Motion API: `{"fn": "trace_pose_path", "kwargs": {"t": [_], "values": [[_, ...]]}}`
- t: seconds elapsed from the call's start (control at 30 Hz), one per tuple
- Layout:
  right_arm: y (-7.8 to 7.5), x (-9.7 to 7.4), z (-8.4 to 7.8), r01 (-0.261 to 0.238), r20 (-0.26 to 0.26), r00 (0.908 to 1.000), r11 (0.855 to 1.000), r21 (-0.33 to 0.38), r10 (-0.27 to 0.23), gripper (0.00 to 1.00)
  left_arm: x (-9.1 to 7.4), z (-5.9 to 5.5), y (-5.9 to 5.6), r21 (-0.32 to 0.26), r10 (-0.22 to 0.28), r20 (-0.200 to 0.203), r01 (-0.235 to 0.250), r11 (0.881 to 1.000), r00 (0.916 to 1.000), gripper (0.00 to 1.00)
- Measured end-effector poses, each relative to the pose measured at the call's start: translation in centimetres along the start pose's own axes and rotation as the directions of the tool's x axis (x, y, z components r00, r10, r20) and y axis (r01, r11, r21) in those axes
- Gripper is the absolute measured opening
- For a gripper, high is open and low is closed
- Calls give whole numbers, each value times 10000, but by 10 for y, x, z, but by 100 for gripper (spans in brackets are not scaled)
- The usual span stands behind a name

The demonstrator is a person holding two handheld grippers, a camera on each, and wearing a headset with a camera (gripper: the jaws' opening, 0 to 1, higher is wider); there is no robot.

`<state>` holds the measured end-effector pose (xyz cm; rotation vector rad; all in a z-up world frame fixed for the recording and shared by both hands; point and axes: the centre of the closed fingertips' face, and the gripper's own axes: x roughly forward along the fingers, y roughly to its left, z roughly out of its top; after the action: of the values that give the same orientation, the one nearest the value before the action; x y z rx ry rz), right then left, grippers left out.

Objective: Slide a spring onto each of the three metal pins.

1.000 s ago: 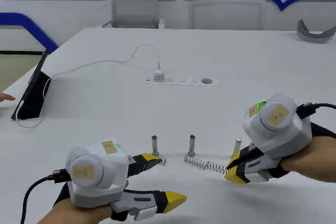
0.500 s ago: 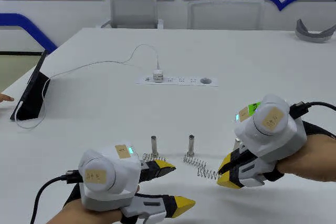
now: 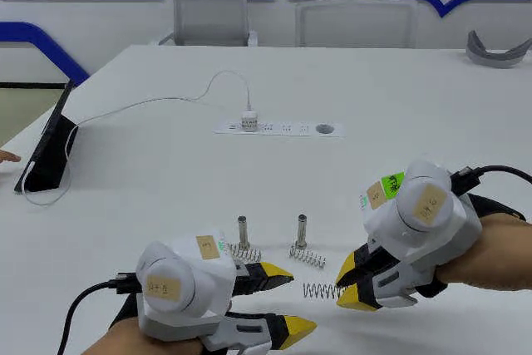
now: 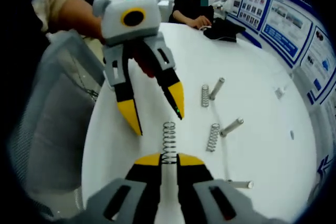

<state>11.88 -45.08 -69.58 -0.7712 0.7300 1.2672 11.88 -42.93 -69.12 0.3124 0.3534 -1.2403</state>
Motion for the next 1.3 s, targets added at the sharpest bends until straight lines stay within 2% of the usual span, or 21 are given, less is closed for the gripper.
{"fn": "trace_pose_path", "kwargs": {"t": [0.37,0.77,1.03,1.3], "values": [[9,3,3,-362,-61,9993,9978,-551,360,12,3,2,-9,434,-314,-13,315,9986,9995,22],[15,2,5,-647,-93,9979,9953,-717,642,12,4,1,-9,867,-346,-93,353,9956,9994,13],[16,-6,14,-745,238,9968,9960,-490,757,12,4,0,-10,999,-345,-149,359,9943,9993,12],[16,-13,30,-754,882,9931,9969,-243,772,12,4,-1,-10,1019,-350,-167,365,9941,9992,12]]}}
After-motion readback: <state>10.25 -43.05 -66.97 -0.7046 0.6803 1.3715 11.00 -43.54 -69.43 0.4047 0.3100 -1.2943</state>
